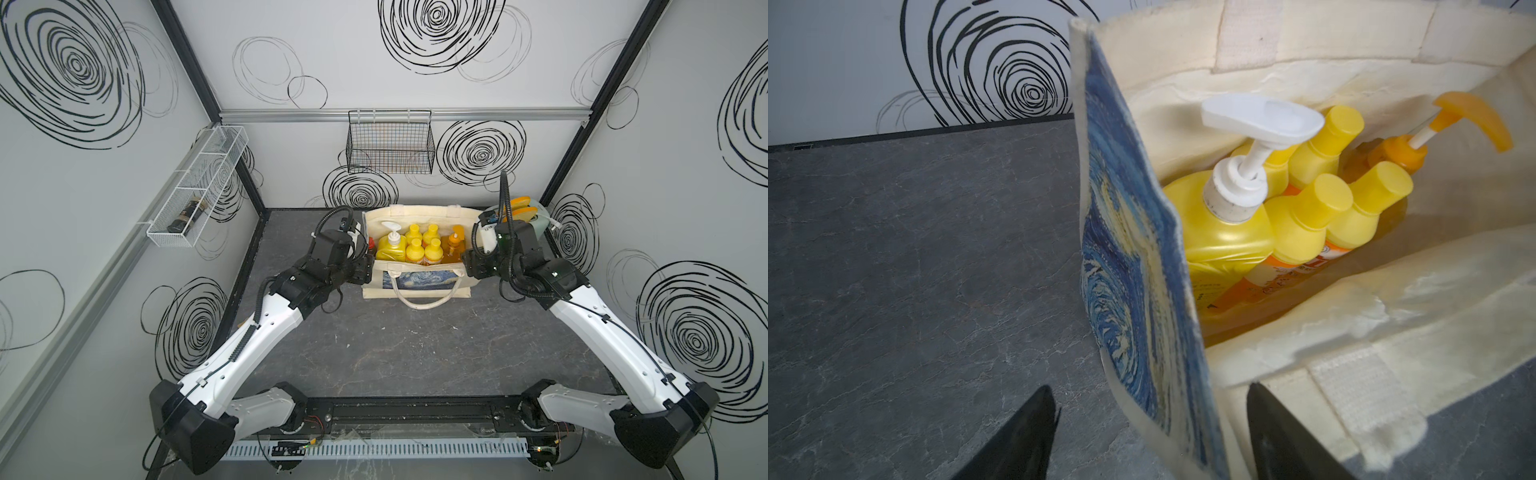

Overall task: Pack dish soap into the shopping bag
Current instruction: Adjust the shopping bag at the center of the board.

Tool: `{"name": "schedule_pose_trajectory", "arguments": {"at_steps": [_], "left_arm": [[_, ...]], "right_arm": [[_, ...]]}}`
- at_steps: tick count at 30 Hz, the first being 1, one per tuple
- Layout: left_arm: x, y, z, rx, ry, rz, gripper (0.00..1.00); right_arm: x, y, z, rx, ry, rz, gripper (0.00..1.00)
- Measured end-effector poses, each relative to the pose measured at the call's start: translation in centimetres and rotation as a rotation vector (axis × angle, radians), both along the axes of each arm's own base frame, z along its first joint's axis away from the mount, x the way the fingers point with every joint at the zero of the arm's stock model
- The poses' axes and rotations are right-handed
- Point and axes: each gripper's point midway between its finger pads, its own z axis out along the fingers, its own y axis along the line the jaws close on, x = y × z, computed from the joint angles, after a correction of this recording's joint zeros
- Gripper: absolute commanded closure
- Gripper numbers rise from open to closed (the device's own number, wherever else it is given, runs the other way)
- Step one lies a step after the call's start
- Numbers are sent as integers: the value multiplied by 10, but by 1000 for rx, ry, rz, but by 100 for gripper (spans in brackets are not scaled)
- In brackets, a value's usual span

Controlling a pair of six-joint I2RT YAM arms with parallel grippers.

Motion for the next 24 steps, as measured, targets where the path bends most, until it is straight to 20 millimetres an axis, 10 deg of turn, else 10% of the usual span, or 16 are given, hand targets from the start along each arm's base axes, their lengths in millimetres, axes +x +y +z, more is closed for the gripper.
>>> {"name": "schedule_pose_trajectory", "arguments": {"at_steps": [6, 13, 19, 24], "left_arm": [[0, 2, 10, -9, -15, 14, 18], [11, 11, 73, -100, -146, 49, 9], [30, 44, 86, -175, -180, 129, 9], [48, 35, 71, -203, -134, 111, 10]], "right_arm": [[1, -2, 19, 5, -29, -5, 29], [22, -28, 80, 64, -155, -69, 29], [46, -44, 62, 71, -99, -101, 29], [63, -37, 41, 66, -56, -81, 30]]}}
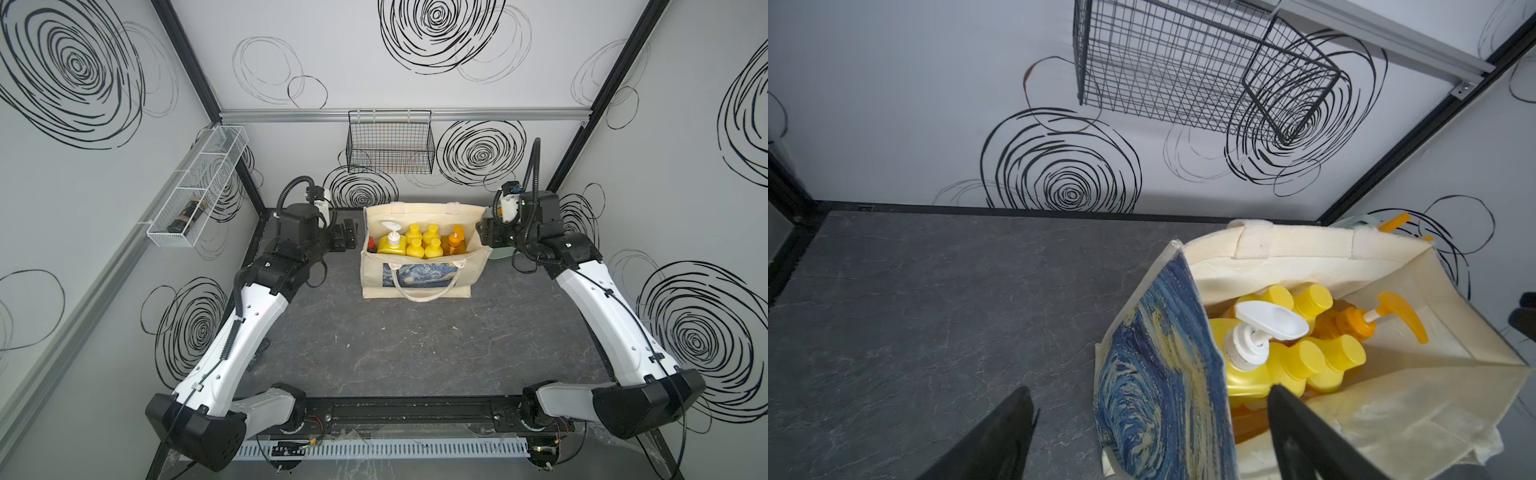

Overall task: Pack dish soap into the shopping bag
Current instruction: Adjust the shopping bag at the center of the board.

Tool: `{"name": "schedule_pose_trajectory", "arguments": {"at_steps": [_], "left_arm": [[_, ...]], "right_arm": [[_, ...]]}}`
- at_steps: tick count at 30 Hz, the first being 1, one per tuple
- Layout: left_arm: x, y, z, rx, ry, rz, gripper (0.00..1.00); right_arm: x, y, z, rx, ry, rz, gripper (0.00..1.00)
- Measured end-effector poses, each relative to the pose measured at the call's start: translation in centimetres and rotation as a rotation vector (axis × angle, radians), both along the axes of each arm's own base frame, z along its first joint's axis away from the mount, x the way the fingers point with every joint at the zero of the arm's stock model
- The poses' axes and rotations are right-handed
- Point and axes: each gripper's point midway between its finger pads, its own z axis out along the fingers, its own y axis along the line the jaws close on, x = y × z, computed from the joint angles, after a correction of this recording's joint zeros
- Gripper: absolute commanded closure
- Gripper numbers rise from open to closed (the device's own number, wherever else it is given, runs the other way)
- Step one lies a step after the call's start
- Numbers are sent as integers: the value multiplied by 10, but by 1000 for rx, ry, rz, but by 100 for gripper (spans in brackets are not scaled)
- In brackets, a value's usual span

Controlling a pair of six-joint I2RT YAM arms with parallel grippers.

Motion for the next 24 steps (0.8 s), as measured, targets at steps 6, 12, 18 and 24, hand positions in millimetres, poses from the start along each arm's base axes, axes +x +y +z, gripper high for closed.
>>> {"name": "schedule_pose_trajectory", "arguments": {"at_steps": [6, 12, 18, 24], "left_arm": [[12, -14, -20, 2, 46, -25, 17], [22, -21, -39, 20, 76, -32, 33], [26, -23, -50, 36, 92, -30, 70], [26, -27, -47, 40, 84, -40, 91]], "right_arm": [[11, -2, -14, 15, 17, 1, 35], [24, 0, -43, 13, 75, 5, 44], [30, 2, -52, 16, 89, 5, 73], [31, 3, -49, 24, 82, 9, 92]]}}
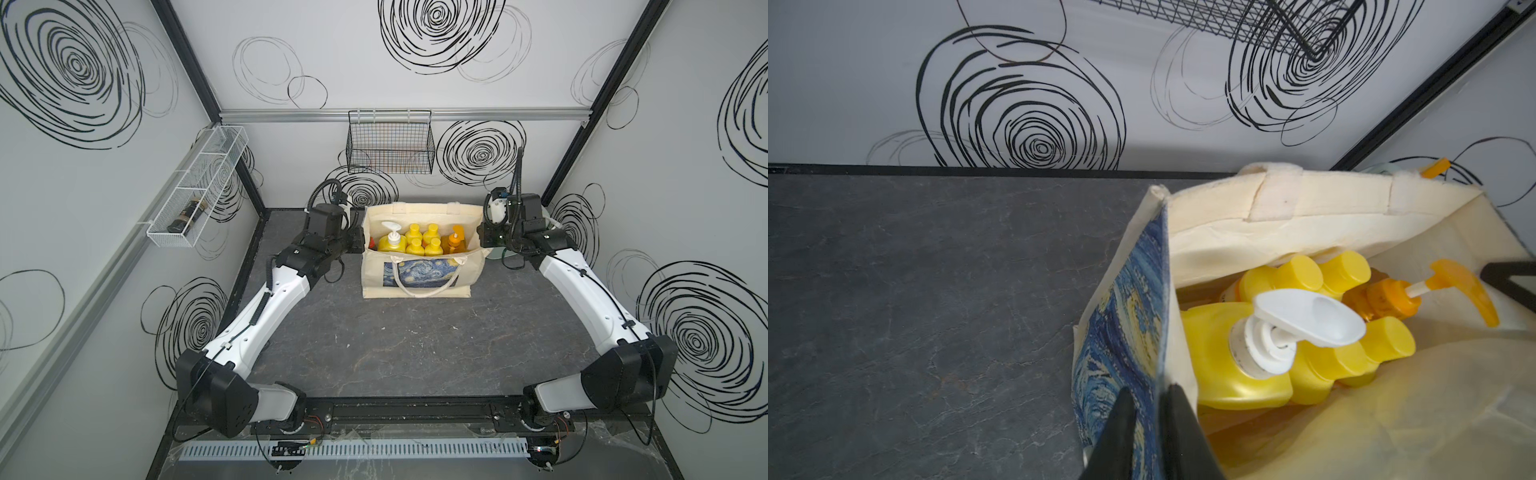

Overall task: Pack dish soap into the shopping bag
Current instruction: Adjust the shopping bag at the center of the board.

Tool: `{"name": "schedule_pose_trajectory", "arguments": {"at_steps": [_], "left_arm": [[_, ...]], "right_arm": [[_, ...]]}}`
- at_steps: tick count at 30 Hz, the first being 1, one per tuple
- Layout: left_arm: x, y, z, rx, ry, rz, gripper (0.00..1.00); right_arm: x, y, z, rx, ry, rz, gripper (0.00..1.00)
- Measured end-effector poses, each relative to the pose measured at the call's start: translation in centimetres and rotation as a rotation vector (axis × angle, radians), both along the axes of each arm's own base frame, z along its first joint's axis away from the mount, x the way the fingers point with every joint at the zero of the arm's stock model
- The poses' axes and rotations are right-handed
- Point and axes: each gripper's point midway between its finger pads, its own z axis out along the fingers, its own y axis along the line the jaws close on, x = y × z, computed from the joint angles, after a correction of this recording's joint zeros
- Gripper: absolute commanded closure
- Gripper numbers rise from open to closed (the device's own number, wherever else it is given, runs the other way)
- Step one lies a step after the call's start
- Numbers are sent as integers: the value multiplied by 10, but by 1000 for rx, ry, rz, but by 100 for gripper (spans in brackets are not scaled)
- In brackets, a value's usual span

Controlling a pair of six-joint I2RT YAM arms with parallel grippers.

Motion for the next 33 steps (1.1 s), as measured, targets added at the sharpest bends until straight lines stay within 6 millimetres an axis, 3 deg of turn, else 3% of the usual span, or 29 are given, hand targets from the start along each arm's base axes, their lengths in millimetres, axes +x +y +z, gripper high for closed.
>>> {"name": "schedule_pose_trajectory", "arguments": {"at_steps": [4, 15, 31, 33], "left_arm": [[2, 0, 7, 4, -12, 1, 100], [1, 4, 20, 24, -4, 13, 100], [-6, 3, 22, 46, 21, 1, 100], [-6, 4, 22, 47, 21, 0, 91]], "right_arm": [[-2, 3, 6, 0, 0, 10, 97], [-13, 14, 28, -6, 2, 36, 100], [-16, 17, 33, -14, 17, 42, 99], [-16, 17, 33, -14, 17, 42, 96]]}}
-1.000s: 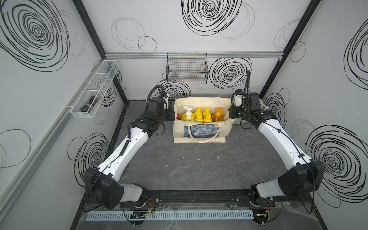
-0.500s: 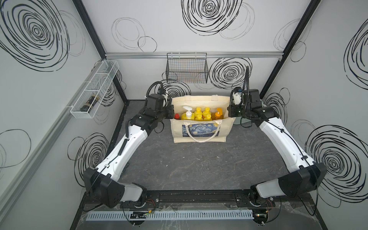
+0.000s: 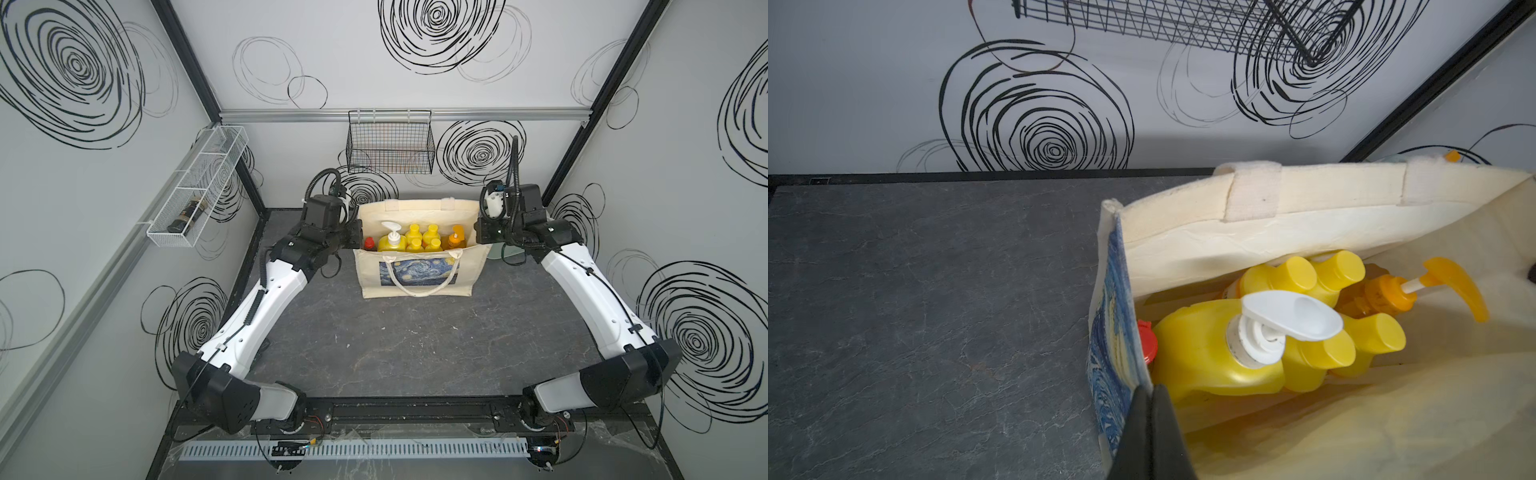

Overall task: Pack dish soap into the shopping bag
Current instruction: Adjust the shopping bag at the center of the board.

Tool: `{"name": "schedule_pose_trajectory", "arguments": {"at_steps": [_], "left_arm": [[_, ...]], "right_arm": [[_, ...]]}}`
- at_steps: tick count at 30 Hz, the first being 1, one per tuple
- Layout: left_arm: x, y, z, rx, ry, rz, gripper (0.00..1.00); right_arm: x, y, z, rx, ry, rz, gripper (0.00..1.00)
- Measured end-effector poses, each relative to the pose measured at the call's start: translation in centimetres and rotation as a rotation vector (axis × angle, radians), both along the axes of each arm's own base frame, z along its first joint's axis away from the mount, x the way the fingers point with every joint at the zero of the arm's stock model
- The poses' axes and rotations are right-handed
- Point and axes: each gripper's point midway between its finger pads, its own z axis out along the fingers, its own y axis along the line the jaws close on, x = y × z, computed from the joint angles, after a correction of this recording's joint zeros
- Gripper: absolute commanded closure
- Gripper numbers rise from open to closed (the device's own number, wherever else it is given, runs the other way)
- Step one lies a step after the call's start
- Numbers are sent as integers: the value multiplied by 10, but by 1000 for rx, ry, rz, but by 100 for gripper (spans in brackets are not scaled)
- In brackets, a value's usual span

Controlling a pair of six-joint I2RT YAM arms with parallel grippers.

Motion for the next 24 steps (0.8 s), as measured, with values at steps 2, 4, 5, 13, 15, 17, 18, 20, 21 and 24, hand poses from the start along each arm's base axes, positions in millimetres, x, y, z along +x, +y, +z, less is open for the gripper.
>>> {"name": "schedule_pose_trajectory", "arguments": {"at_steps": [2, 4, 5, 13, 15, 17, 18, 20, 21, 24], "left_arm": [[0, 0, 0, -1, -1, -1, 82], [1, -1, 6, -8, -21, -1, 72], [0, 0, 10, -11, -32, -2, 64], [-17, 9, 51, -52, -157, 10, 11], [-25, 13, 57, -63, -191, 19, 3], [-35, 19, 59, -68, -216, 31, 2], [-40, 23, 60, -71, -229, 39, 3], [-48, 29, 62, -74, -252, 59, 4], [-52, 33, 63, -74, -263, 72, 4], [-64, 44, 64, -80, -310, 103, 4]], "right_arm": [[0, 0, 0, 0, 0, 0, 93], [0, 0, 0, -1, -1, 0, 84], [0, 0, 0, -2, -2, 0, 75], [-2, -6, 56, 63, -175, 2, 37], [-7, -9, 68, 71, -211, 3, 30], [-10, -11, 78, 80, -243, 1, 23], [-12, -13, 81, 81, -258, 0, 20], [-16, -16, 86, 86, -281, -5, 15], [-19, -18, 87, 90, -292, -7, 13], [-27, -25, 89, 96, -321, -23, 9]]}}
